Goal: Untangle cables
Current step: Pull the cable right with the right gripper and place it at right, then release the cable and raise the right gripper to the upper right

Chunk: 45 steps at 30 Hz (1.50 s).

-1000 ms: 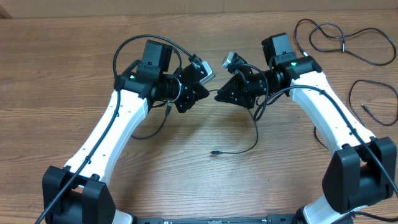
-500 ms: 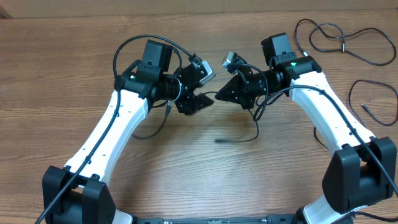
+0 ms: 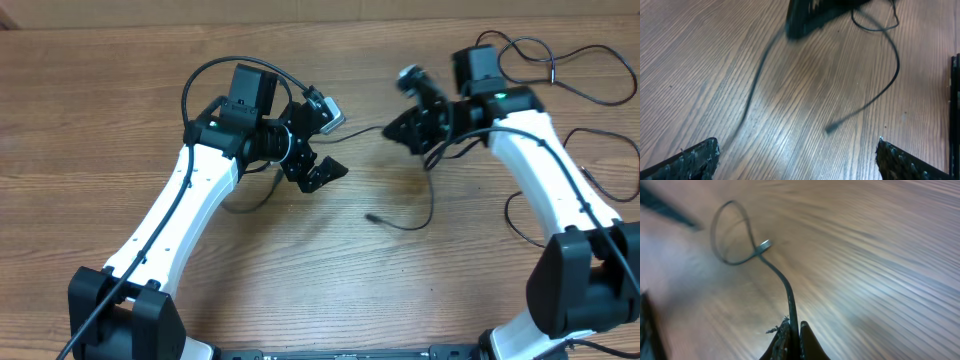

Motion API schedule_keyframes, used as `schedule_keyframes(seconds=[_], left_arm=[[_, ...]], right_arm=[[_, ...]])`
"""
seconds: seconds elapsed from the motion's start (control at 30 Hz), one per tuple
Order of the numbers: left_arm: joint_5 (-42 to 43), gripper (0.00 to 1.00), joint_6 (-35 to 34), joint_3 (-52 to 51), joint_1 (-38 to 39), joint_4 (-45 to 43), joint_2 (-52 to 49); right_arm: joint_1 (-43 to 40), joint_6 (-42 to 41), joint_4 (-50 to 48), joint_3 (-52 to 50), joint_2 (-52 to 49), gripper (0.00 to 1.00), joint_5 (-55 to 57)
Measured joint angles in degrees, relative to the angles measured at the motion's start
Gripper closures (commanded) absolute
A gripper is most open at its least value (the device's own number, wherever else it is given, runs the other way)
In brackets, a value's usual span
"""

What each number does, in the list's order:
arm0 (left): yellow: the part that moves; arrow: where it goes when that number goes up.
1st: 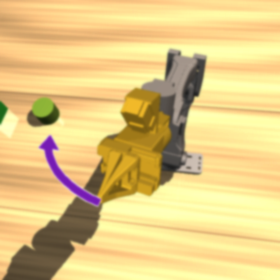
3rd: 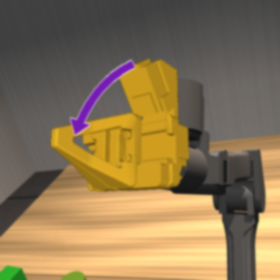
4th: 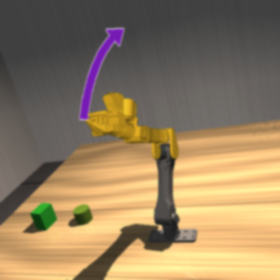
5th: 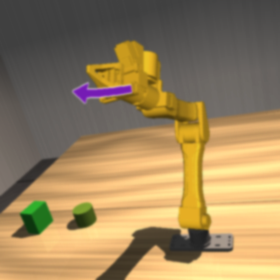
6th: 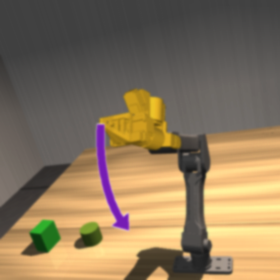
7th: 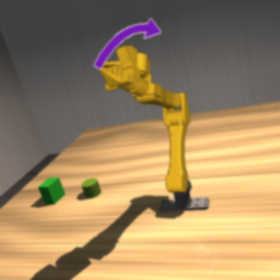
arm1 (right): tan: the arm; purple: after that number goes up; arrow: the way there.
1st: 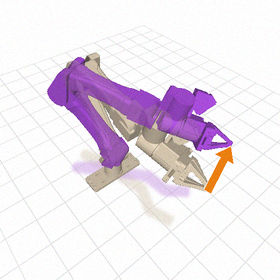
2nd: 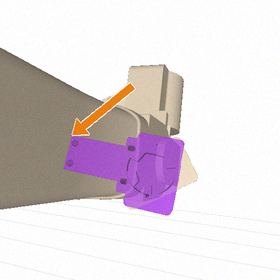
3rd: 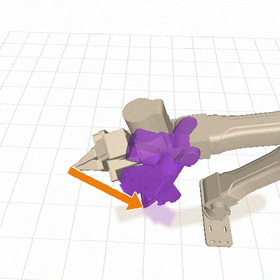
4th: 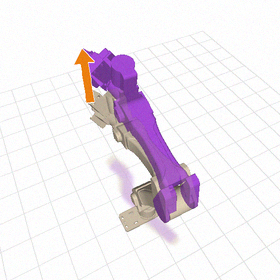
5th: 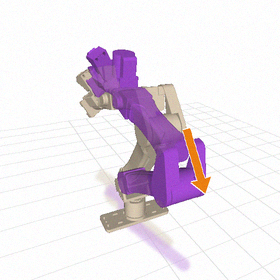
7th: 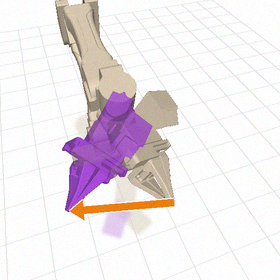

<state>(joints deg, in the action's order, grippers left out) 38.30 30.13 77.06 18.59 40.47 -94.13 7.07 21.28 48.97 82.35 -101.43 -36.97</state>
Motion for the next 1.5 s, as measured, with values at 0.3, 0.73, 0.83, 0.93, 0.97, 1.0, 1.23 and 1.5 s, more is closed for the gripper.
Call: schedule_keyframes(seconds=[0.3, 0.73, 0.83, 0.93, 0.97, 1.0, 1.23, 1.5], left_arm=[[-1.05, 0.0, -0.15, 0.0, 0.0, 0.0, 0.0], [-1.07, 0.0, -0.15, 0.0, 0.0, 0.04, 0.0], [-1.09, 0.0, -0.15, 0.0, 0.0, 0.04, 0.0], [-1.22, 0.0, -0.15, 0.0, 0.0, 0.04, 0.0], [-1.25, 0.0, -0.15, 0.0, 0.0, 0.04, 0.0], [-1.27, 0.0, -0.15, 0.0, 0.0, 0.04, 0.0], [-1.27, 0.0, -0.15, 0.0, 0.0, 0.04, 0.0], [-1.27, 0.0, -0.15, 0.0, 0.0, 0.04, 0.0]], right_arm=[[-12.5, -9.07, 1.95, 6.45, 1.73, 0.96, 2.97], [-29.49, -18.4, 2.51, 12.92, 14.62, 0.96, 3.32], [-33.97, -19.71, 1.99, 13.03, 16.55, 0.96, 3.32], [-38.4, -20.48, 1.99, 13.03, 17.46, 0.96, 3.34], [-39.78, -20.72, 1.99, 13.03, 17.55, 0.96, 3.37], [-41.33, -21.14, 1.99, 13.03, 17.55, 0.96, 3.37], [-49.75, -22.73, 0.63, 13.03, 17.53, 0.96, 3.37], [-58.53, -24.22, -1.95, 13.03, 17.53, 0.96, 5.46]])
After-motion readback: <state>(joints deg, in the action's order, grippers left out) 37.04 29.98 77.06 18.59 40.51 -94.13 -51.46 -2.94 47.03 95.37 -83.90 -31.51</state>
